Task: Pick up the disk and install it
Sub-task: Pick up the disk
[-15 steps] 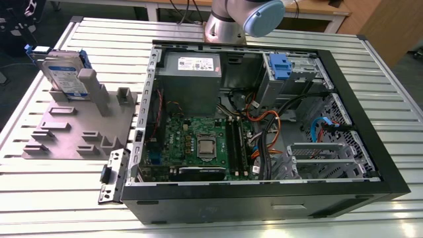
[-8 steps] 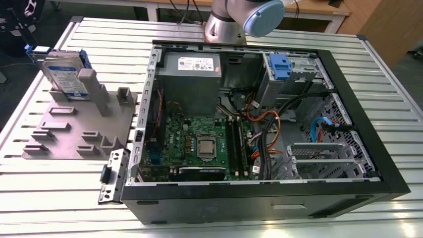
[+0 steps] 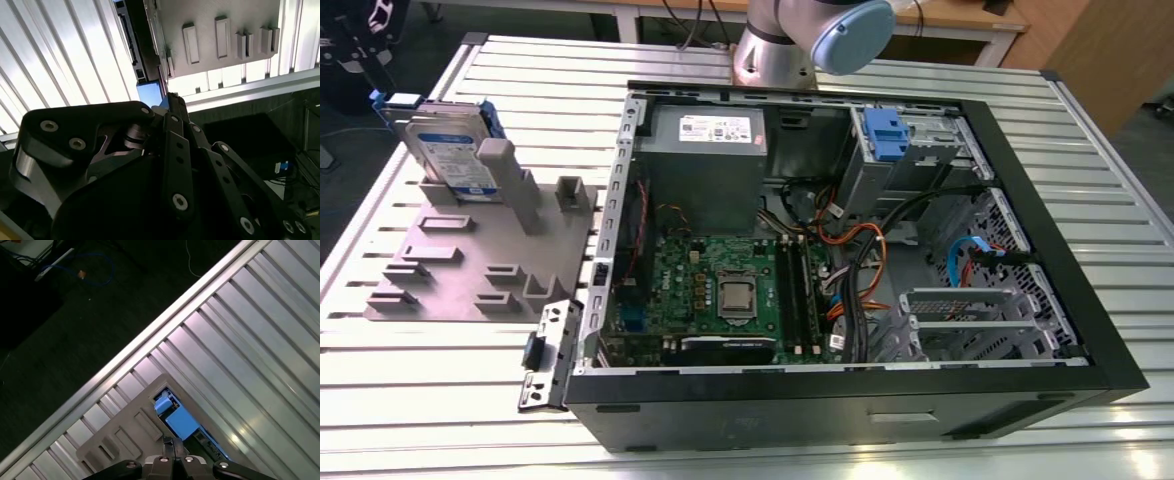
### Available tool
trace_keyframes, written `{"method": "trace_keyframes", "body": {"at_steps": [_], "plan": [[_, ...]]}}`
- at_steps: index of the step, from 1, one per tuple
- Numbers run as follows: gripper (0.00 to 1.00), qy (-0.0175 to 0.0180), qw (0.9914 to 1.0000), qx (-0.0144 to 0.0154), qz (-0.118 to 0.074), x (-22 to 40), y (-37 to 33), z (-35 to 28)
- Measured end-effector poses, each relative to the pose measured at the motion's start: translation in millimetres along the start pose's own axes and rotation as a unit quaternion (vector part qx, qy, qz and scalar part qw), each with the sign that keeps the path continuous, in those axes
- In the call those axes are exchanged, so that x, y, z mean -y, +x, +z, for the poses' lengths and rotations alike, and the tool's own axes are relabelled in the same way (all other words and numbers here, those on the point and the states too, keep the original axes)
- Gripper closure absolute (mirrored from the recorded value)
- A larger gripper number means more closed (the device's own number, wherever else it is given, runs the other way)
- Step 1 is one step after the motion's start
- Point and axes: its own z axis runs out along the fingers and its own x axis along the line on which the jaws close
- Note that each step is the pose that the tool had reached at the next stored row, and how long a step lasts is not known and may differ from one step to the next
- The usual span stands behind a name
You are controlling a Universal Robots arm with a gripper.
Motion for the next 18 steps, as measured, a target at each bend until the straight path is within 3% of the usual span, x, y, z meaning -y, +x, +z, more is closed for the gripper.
{"method": "trace_keyframes", "body": {"at_steps": [18], "plan": [[0.89, 0.0000, 0.99996, -0.0004, -0.008, 0.0, 0.0, 0.0]]}}
